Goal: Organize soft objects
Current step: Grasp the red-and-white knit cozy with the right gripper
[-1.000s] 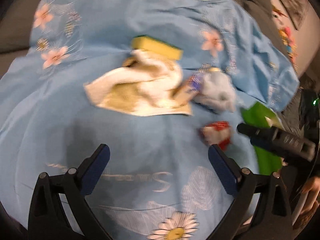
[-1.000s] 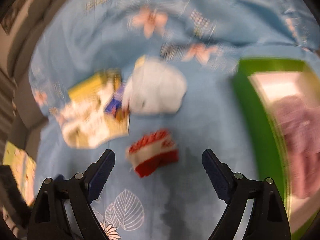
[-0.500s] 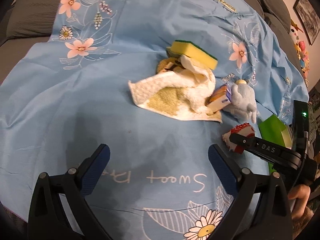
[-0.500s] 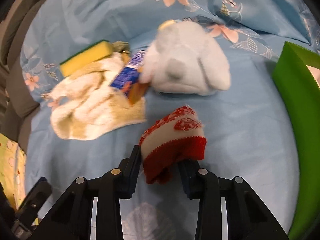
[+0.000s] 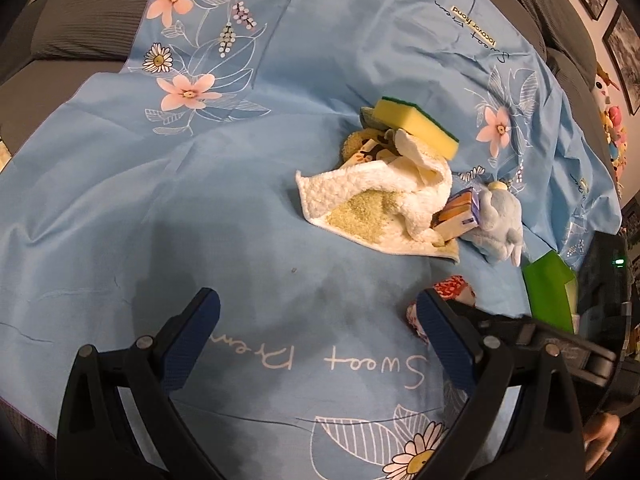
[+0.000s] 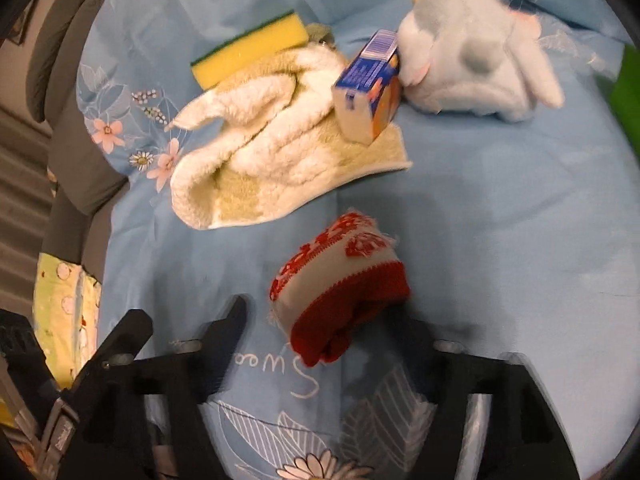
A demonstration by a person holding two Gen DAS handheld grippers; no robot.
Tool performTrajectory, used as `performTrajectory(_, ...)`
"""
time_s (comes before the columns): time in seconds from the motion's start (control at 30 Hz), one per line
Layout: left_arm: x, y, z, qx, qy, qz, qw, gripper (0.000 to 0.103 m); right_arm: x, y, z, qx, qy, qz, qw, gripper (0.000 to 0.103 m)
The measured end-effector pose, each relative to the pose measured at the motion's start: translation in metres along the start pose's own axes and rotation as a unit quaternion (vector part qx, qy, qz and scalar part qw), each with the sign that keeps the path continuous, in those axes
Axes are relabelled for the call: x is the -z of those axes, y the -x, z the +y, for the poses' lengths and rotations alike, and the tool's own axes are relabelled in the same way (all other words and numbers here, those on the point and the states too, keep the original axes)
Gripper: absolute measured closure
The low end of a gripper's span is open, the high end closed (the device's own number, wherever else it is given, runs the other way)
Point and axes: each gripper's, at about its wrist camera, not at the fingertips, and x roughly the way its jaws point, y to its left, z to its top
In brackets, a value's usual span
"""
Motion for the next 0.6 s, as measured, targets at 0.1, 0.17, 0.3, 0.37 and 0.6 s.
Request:
performTrajectory(0.1, 0.0, -0.001, -0.002, 0.002, -0.003, 0.002, 1.0, 0.005, -0.001, 0.02, -0.004, 0.019, 0.014, -0.028, 0.999, 0.017)
performTrajectory(0.17, 0.001, -0.004, -0.006, 0.006, -0.005, 0.009, 0.9999, 0.005, -0.004, 0.034, -0.009, 0.029, 0.013, -0.05, 0.998, 0.017)
performTrajectory(0.3, 0.007, -0.011, -0.018, 0.026, -0.012, 0.027, 0.9992, 0.006, -0.012, 0.045, -0.018, 0.026, 0.01, -0.078, 0.997, 0.017)
performTrajectory(0.37, 0.012, -0.017, -0.028, 0.047, -0.02, 0.04, 0.9979, 0.006, -0.014, 0.041, -0.017, 0.021, 0.015, -0.073, 0.997, 0.024)
performTrajectory(0.6, 0.024, -0.043, -0.056, 0.089, -0.03, 0.081, 0.9923, 0.029, -0.022, -0.003, -0.019, 0.01, 0.006, -0.017, 1.0, 0.039)
